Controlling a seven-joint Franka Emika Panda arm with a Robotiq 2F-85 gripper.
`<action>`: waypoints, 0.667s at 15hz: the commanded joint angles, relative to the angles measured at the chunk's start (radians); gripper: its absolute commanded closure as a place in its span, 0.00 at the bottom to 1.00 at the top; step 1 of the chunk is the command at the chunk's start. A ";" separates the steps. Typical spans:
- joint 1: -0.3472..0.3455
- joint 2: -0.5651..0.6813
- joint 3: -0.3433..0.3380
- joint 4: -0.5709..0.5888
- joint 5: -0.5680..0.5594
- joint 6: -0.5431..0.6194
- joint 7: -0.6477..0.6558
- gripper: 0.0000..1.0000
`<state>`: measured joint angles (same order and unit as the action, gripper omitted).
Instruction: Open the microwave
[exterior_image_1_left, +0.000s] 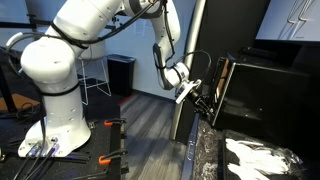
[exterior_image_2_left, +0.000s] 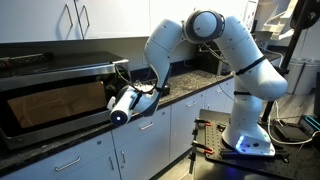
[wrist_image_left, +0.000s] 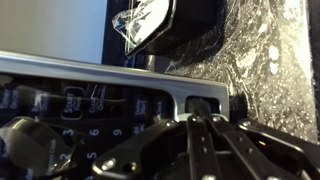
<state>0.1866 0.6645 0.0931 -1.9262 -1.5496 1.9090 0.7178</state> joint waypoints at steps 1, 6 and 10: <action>-0.044 0.029 0.030 0.078 -0.022 0.105 -0.095 1.00; -0.060 0.011 0.078 0.063 0.079 0.220 -0.189 1.00; -0.050 -0.035 0.100 0.018 0.231 0.202 -0.285 1.00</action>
<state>0.1207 0.6398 0.1482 -1.9065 -1.4132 2.0697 0.5326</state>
